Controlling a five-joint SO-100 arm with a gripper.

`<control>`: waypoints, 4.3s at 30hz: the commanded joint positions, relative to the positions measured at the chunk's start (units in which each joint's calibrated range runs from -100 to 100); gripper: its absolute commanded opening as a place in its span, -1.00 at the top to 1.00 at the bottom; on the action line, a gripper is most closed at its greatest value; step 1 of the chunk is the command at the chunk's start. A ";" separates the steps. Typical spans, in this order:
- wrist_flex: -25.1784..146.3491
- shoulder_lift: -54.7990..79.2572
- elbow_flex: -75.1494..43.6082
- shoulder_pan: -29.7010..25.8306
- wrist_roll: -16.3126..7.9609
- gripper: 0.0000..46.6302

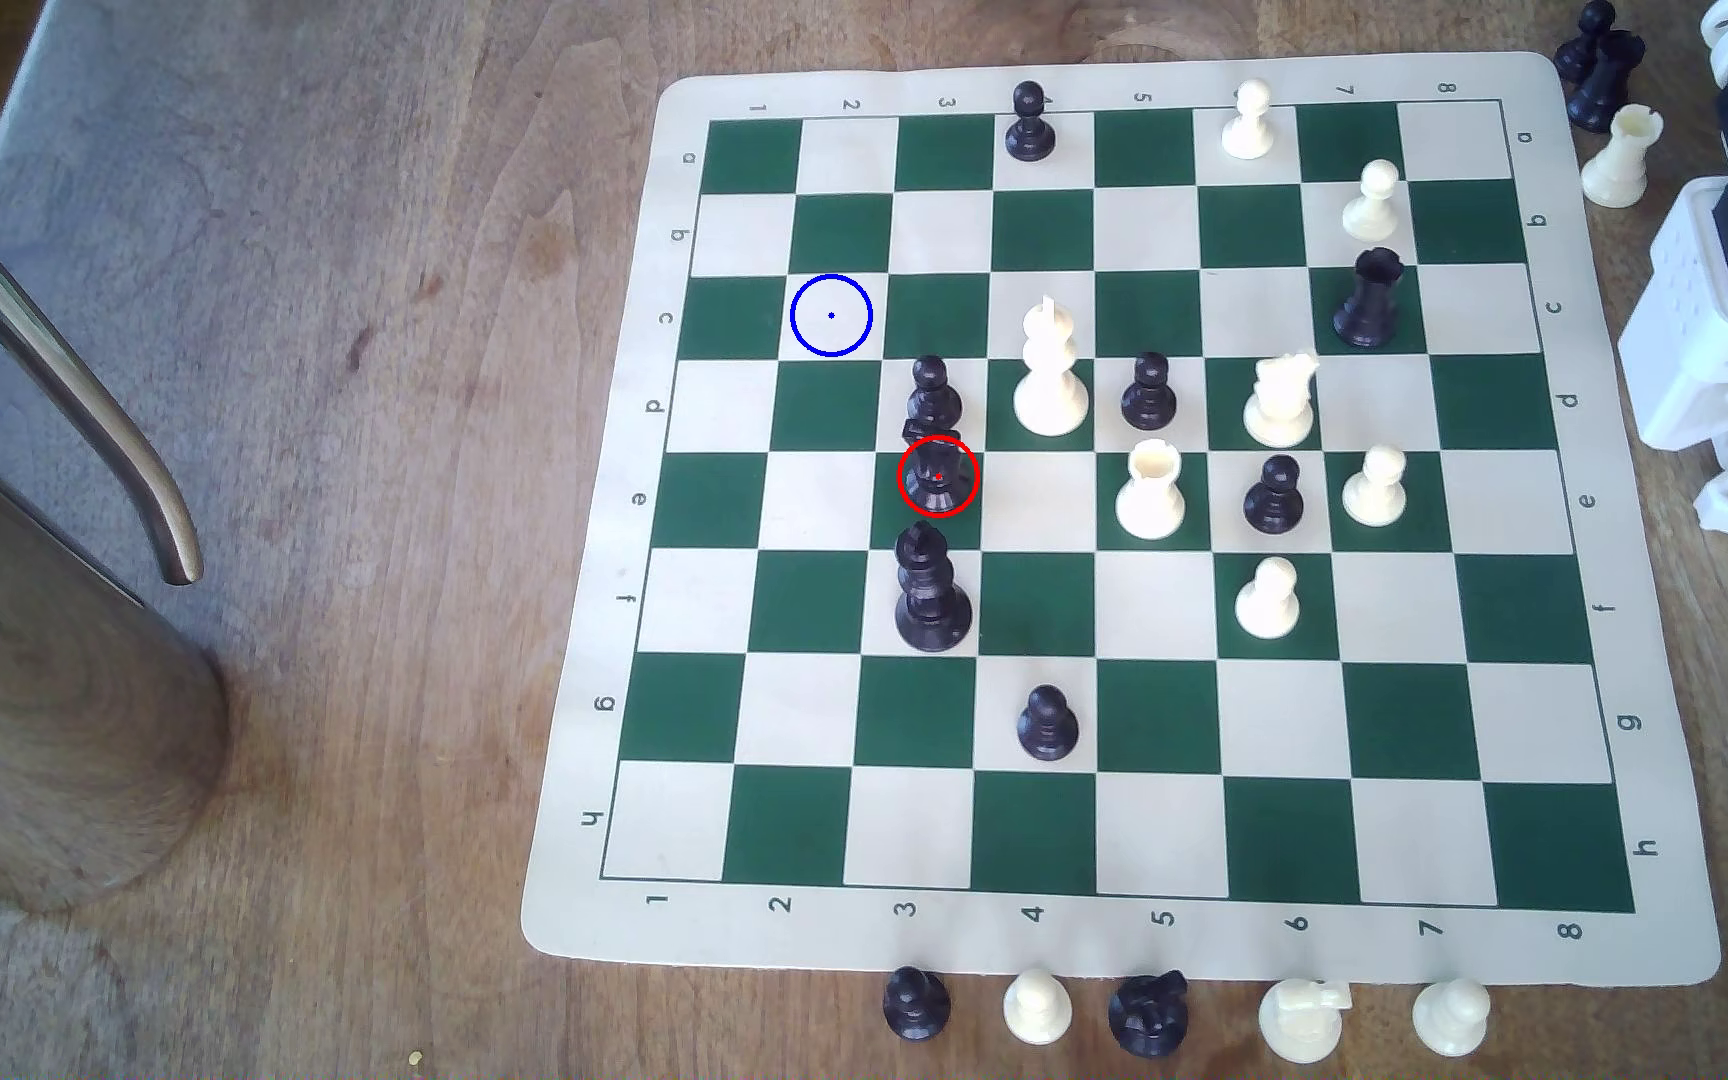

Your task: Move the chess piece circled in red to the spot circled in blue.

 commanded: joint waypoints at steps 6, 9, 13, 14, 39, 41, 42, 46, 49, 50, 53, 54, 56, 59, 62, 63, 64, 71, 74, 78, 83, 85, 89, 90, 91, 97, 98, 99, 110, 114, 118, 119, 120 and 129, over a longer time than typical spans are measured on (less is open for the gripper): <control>15.30 0.22 -1.00 -3.13 -1.47 0.92; 33.23 0.22 -7.98 -3.13 -1.81 0.85; 60.10 0.22 -18.32 -2.82 -2.20 0.71; 63.78 0.22 -19.86 -2.82 -2.20 0.69; 148.55 35.96 -66.19 -3.21 -12.11 0.53; 151.58 41.73 -69.72 -3.52 -13.87 0.51; 153.22 44.87 -71.81 -3.52 -14.65 0.50; 152.64 54.72 -75.25 -3.91 -18.46 0.27; 150.76 59.48 -75.80 -4.30 -20.02 0.18; 150.76 61.00 -76.16 -4.54 -20.37 0.17; 151.42 68.81 -77.43 -4.85 -21.39 0.21; 151.42 70.43 -77.43 -4.85 -21.59 0.21; 151.42 75.10 -77.61 -4.54 -21.93 0.20; 150.51 79.09 -78.15 -3.68 -21.98 0.15; 150.11 82.23 -80.33 -2.66 -21.98 0.21; 150.11 82.82 -80.97 -2.58 -21.98 0.24; 150.11 83.41 -81.51 -2.58 -21.98 0.27; 150.11 89.95 -85.23 -3.05 -21.68 0.47; 150.11 92.67 -87.31 -3.13 -21.59 0.48; 150.11 95.13 -89.31 -3.44 -21.49 0.39; 150.11 97.17 -90.48 -3.52 -21.39 0.38; 150.02 97.76 -90.48 -3.52 -21.39 0.38; 149.45 99.12 -90.48 -3.44 -21.29 0.38; 149.29 99.29 -90.48 -3.44 -21.29 0.38; 148.88 99.71 -90.48 -3.21 -21.20 0.38; 147.57 101.50 -90.58 -3.05 -20.95 0.38; 147.24 101.84 -90.58 -2.97 -20.85 0.38; 147.07 102.26 -90.76 -2.97 -20.85 0.38; 144.86 106.16 -92.39 -2.66 -20.71 0.49; 145.19 106.25 -92.30 -2.66 -20.42 0.88; 145.19 105.57 -91.94 -2.66 -20.66 0.98; 145.19 105.32 -91.94 -2.66 -20.61 0.98; 145.19 105.06 -91.94 -2.66 -20.61 0.98; 154.20 99.37 -100.19 -1.57 -19.98 0.98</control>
